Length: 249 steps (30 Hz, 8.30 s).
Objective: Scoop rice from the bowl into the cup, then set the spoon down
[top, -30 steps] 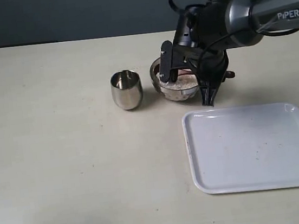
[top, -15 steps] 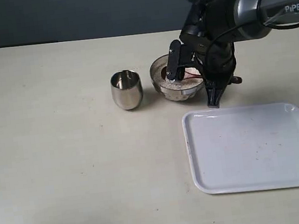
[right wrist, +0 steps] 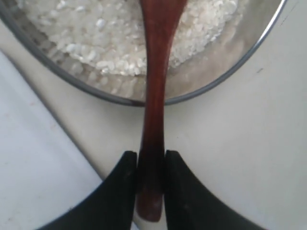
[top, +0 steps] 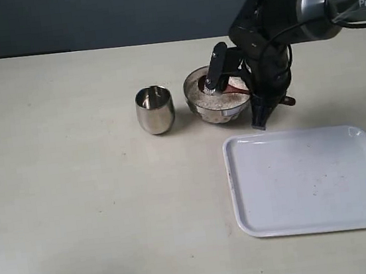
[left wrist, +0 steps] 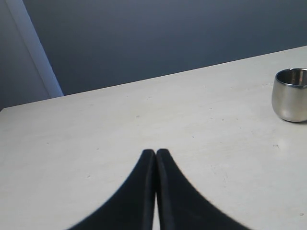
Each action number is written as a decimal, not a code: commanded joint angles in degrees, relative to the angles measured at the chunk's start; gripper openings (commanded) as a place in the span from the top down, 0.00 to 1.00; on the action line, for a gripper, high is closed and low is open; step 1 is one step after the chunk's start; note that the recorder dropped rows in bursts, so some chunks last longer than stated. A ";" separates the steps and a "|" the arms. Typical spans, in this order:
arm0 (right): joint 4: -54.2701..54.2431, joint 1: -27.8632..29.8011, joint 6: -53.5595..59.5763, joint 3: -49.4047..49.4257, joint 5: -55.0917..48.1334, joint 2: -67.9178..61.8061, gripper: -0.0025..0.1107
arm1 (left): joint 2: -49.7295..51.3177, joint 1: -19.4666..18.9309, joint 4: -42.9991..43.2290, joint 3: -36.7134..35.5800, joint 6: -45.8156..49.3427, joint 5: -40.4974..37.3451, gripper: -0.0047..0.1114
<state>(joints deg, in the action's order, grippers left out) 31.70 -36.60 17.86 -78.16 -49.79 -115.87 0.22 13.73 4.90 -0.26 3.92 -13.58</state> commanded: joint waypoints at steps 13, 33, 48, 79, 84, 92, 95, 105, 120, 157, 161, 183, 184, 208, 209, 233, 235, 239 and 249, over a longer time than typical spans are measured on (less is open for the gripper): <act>-15.26 0.63 10.77 -13.42 -10.32 0.39 0.99 | -0.22 0.15 -0.08 0.26 -0.24 -0.12 0.96; -6.11 -8.67 6.60 -13.60 -4.59 0.27 0.99 | -0.22 0.15 -0.08 0.26 -0.24 -0.12 0.96; -1.36 -8.76 4.37 -13.60 -3.33 -4.37 0.99 | -0.22 0.15 -0.08 0.26 -0.24 -0.12 0.96; 8.85 -11.51 -3.24 -13.37 -2.71 -4.37 0.99 | -0.22 0.15 -0.08 0.26 -0.24 -0.12 0.96; 10.79 -11.76 -5.59 -11.99 -2.83 -4.37 0.99 | -0.22 0.15 -0.08 0.26 -0.24 -0.12 0.96; 14.92 -14.21 -9.79 -9.26 -1.83 -4.37 0.99 | -0.22 0.15 -0.08 0.26 -0.24 -0.12 0.96; 17.30 -15.09 -12.04 -8.52 -1.83 -4.37 0.99 | -0.22 0.15 -0.08 0.26 -0.24 -0.12 0.96; 23.51 -16.17 -18.38 -6.67 -2.68 -4.37 0.99 | -0.22 0.15 -0.08 0.26 -0.24 -0.12 0.96; 25.92 -16.84 -21.07 -6.67 -5.54 -4.37 0.99 | -0.22 0.15 -0.08 0.26 -0.24 -0.12 0.96; -7.71 -14.79 -15.25 23.58 -16.93 29.53 0.99 | -0.22 0.15 -0.08 0.26 -0.24 -0.12 0.96; -8.48 -11.15 -14.98 31.99 -9.93 30.90 0.99 | -0.22 0.15 -0.08 0.26 -0.24 -0.12 0.96; -6.30 -1.34 -19.05 41.86 11.65 21.84 0.58 | -0.22 0.15 -0.08 0.26 -0.24 -0.12 0.96; -6.30 -1.34 -19.64 41.86 11.24 21.84 0.57 | -0.22 0.15 -0.08 0.26 -0.24 -0.12 0.96; -29.80 -5.41 -25.72 32.15 -3.95 52.12 0.98 | -0.22 0.15 -0.08 0.26 -0.24 -0.12 0.96; -30.08 -6.72 -26.62 32.15 -3.46 54.18 0.98 | -0.22 0.15 -0.08 0.26 -0.24 -0.12 0.96; -29.94 -12.81 -44.21 32.15 1.97 72.28 0.99 | -0.22 0.15 -0.08 0.26 -0.24 -0.12 0.96; -26.58 -12.81 -43.27 32.15 4.19 72.28 0.99 | -0.22 0.15 -0.08 0.26 -0.24 -0.12 0.96; -17.30 -12.81 -43.19 32.88 11.17 72.84 0.99 | -0.22 0.15 -0.08 0.26 -0.24 -0.12 0.96; -24.20 9.81 -40.72 52.81 41.52 85.51 0.99 | -0.22 0.15 -0.08 0.26 -0.24 -0.12 0.96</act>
<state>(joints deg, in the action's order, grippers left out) 12.09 -34.35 -24.91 -30.86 -16.66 -34.19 0.22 13.73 4.90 -0.26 3.92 -13.58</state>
